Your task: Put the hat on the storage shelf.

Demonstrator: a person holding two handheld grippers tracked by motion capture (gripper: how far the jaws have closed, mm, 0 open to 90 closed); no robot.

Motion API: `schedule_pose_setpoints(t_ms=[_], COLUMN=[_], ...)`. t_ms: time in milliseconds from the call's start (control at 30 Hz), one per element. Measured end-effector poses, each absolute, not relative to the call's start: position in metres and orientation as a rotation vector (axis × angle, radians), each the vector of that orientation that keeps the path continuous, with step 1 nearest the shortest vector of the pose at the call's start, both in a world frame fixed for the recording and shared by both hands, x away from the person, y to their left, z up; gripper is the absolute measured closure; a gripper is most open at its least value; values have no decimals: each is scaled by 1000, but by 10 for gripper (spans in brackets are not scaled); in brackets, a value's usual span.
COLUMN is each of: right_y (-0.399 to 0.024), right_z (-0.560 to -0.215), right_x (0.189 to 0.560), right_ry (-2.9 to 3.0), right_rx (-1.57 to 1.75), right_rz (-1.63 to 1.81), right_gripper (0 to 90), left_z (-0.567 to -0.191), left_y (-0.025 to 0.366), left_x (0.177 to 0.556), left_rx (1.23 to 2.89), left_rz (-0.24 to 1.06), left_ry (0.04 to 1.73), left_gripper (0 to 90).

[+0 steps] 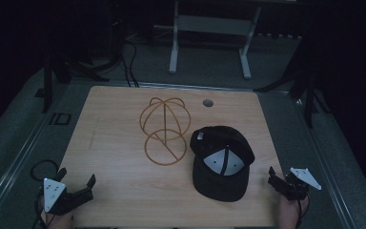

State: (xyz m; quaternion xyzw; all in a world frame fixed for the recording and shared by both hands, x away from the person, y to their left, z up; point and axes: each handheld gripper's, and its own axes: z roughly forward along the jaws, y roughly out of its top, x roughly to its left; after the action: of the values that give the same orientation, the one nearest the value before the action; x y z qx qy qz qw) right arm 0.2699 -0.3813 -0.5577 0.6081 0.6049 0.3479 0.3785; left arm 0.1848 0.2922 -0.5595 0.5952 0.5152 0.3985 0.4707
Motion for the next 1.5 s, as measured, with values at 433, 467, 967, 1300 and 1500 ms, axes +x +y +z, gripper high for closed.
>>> schedule_pose_setpoints(t_ms=[433, 467, 967, 1300, 1500], right_y=[-382, -383, -353, -323, -297], right_z=[-549, -544, -442, -393, -393], right_x=[266, 265, 242, 253, 270], right_ry=[1604, 1616, 1721, 1815, 1916], right_rx=[1572, 1573, 1356, 1202, 1066], right_rz=[959, 990, 1197, 1268, 1191], right_gripper=[136, 136, 128, 128, 103], left_z=[-557, -557, -555, -549, -548], left_y=[293, 293, 286, 273, 266], left_x=[184, 184, 188, 184, 183], left_rx=[1400, 1406, 1433, 1540, 1577], left_rz=[911, 899, 586, 636, 651], left_ry=[1253, 1255, 1268, 1216, 1180], left_gripper=[3, 3, 3, 3, 3])
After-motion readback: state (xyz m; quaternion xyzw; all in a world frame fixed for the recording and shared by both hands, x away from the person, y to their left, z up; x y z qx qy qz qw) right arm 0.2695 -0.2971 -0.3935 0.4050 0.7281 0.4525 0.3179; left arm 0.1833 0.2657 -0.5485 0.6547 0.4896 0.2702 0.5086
